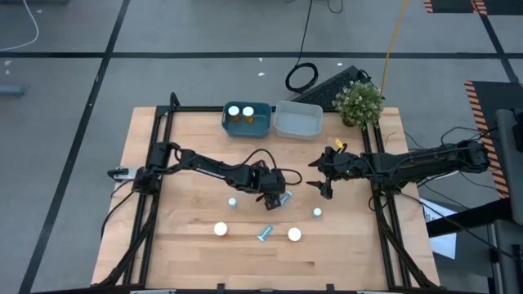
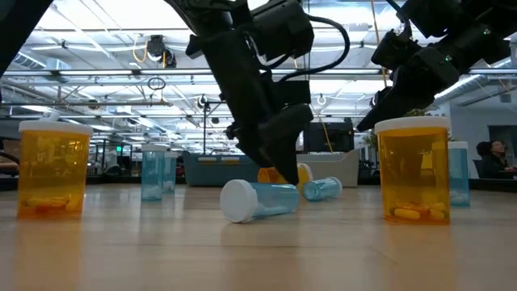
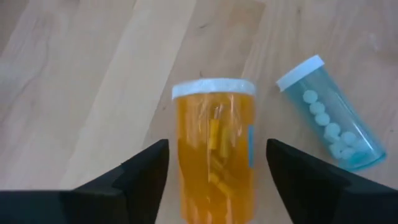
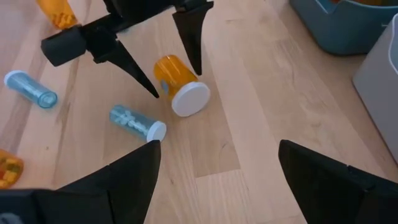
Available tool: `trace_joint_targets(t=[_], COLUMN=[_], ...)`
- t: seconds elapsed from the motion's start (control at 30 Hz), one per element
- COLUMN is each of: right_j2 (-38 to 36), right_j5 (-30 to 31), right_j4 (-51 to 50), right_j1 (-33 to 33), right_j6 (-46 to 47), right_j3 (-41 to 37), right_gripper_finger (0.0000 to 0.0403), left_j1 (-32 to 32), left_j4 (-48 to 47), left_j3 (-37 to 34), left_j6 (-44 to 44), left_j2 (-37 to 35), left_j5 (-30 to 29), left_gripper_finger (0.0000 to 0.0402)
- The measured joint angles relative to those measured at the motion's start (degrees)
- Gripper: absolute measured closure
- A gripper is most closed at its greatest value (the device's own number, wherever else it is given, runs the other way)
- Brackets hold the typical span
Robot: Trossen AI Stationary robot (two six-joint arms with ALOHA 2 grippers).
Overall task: Pick and place medicine bottles into bin by pill shape (circle, oval)
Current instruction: Put the orange pill bottle into the blue bin
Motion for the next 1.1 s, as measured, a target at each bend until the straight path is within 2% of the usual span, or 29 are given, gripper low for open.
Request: trace_joint_targets(t=[0.37, 0.67, 0.93, 1.1], right_j2=[0.0, 0.0, 0.02, 0.04], right_j5=[0.0, 0.02, 0.04, 0.07], right_j4=[0.0, 0.01, 0.71, 4.02], right_j1=[0.0, 0.0, 0.0, 0.0], right_j6=[0.0, -0.35, -0.39, -0.37], right_j3=[0.0, 0.0, 0.0, -0.02], right_gripper_finger=[0.0085, 0.0085, 0.0085, 0.0085], left_j1=[2.24, 4.22, 6.25, 7.94], left_j4=[-0.05, -0.21, -0.56, 2.83], left_j3=[0.02, 0.06, 0.09, 0.09], left_j6=[6.67, 10.13, 13.13, 13.58], left_j2=[-0.09, -1.39, -8.15, -13.81], left_j5=[3.13, 4.73, 4.57, 3.38], left_gripper_finger=[0.0187, 0.02, 0.0201, 0.0201])
